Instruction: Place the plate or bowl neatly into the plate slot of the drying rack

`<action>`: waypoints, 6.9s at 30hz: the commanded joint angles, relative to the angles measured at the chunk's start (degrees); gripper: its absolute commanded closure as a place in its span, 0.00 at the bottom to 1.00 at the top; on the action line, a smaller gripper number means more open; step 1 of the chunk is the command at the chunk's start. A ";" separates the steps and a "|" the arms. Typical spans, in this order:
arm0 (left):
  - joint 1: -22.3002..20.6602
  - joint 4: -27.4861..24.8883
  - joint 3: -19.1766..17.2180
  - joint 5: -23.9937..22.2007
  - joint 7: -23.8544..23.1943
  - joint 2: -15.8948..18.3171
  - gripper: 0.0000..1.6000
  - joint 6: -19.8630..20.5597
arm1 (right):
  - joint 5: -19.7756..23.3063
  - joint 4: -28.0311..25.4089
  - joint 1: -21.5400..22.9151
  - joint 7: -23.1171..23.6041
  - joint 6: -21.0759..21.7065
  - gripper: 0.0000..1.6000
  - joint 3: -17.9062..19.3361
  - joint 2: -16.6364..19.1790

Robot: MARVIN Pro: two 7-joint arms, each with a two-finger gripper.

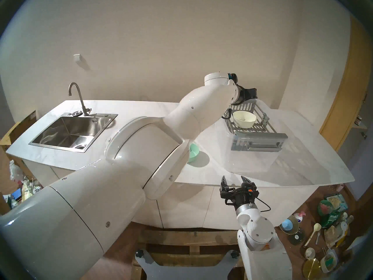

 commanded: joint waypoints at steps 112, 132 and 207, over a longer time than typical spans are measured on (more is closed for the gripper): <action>36.06 -79.18 -6.32 -1.82 46.93 33.89 0.00 14.96 | 0.07 -1.63 0.23 -0.03 -0.24 0.00 -0.10 0.16; 36.05 -79.18 -6.31 -1.86 46.95 33.91 0.00 14.94 | 3.17 -14.60 -1.27 3.64 8.59 0.00 -2.94 0.54; 36.03 -79.18 -6.28 -1.91 46.98 33.94 0.00 14.92 | -3.42 -4.82 20.44 12.82 17.13 0.00 -23.55 3.65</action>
